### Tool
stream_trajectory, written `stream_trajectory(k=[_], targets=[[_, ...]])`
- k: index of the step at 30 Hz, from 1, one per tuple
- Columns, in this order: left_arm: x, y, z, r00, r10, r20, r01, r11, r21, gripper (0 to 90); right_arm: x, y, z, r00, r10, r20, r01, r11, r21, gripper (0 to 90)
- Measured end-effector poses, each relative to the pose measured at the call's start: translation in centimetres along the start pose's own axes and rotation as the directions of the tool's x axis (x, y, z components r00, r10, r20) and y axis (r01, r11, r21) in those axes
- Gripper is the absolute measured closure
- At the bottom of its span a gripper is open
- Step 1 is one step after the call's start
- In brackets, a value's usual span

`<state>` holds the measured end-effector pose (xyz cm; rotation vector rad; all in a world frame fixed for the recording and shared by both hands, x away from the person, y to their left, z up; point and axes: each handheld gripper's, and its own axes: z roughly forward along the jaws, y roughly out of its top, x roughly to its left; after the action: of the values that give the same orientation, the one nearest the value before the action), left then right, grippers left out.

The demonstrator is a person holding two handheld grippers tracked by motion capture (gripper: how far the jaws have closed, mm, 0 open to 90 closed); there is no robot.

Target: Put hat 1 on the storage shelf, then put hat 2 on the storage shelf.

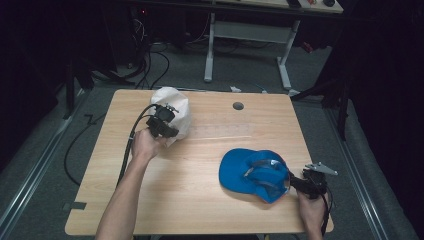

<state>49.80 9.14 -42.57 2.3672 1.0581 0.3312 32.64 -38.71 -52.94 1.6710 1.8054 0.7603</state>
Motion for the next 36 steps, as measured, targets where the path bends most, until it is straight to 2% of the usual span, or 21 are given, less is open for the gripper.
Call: stream_trajectory(k=[3, 7, 10, 12, 15, 23, 28, 30, 32, 36], targets=[[0.0, -0.4, -0.2, 0.9998, -0.019, -0.012, 0.018, 0.9992, -0.035, 59.7, 0.0, 0.0, 0.0, 1.0, 0.0, 0.0, 0.0, 1.0, 0.0, 37.1], [0.2, -0.9, -1.1, 0.9983, -0.053, -0.025, 0.051, 0.9941, -0.095, 44.2, 0.0, 0.0, 0.0, 1.0, -0.001, 0.0, 0.001, 1.0, 0.0, 37.1], [0.4, -1.5, -2.0, 0.997, -0.074, -0.021, 0.07, 0.9871, -0.144, 36.0, 0.0, 0.0, 0.0, 1.0, -0.001, 0.0, 0.001, 1.0, 0.0, 37.1], [0.4, -2.0, -2.6, 0.9956, -0.092, -0.016, 0.088, 0.9784, -0.187, 32.1, 0.0, 0.0, 0.0, 1.0, -0.002, 0.0, 0.002, 1.0, 0.0, 37.1], [0.3, -3.0, -3.4, 0.9936, -0.113, 0.001, 0.11, 0.9659, -0.234, 30.3, 0.0, 0.0, 0.0, 1.0, -0.001, 0.0, 0.001, 1.0, 0.0, 37.1], [-0.6, -6.0, -4.5, 0.991, -0.133, 0.02, 0.133, 0.949, -0.286, 30.4, 0.0, 0.0, 0.0, 1.0, -0.001, 0.0, 0.001, 1.0, 0.0, 37.2], [-1.4, -8.7, -4.6, 0.9878, -0.151, 0.039, 0.155, 0.9366, -0.314, 30.7, 0.0, 0.0, 0.0, 0.9999, 0.016, -0.004, -0.016, 1.0, 0.003, 38.0], [-1.7, -9.9, -4.5, 0.9857, -0.161, 0.048, 0.168, 0.9307, -0.325, 30.9, 0.0, 0.0, 0.0, 0.9998, 0.017, -0.005, -0.017, 1.0, 0.003, 37.9], [-2.1, -11.1, -4.3, 0.983, -0.175, 0.055, 0.184, 0.9284, -0.323, 30.9, -0.1, 0.0, 0.0, 0.9998, 0.017, -0.006, -0.017, 1.0, 0.003, 37.3], [-2.6, -13.5, -3.5, 0.9753, -0.209, 0.072, 0.221, 0.9184, -0.328, 31.0, -0.1, 0.1, 0.0, 0.9999, 0.011, -0.013, -0.011, 1.0, 0.002, 36.8]])
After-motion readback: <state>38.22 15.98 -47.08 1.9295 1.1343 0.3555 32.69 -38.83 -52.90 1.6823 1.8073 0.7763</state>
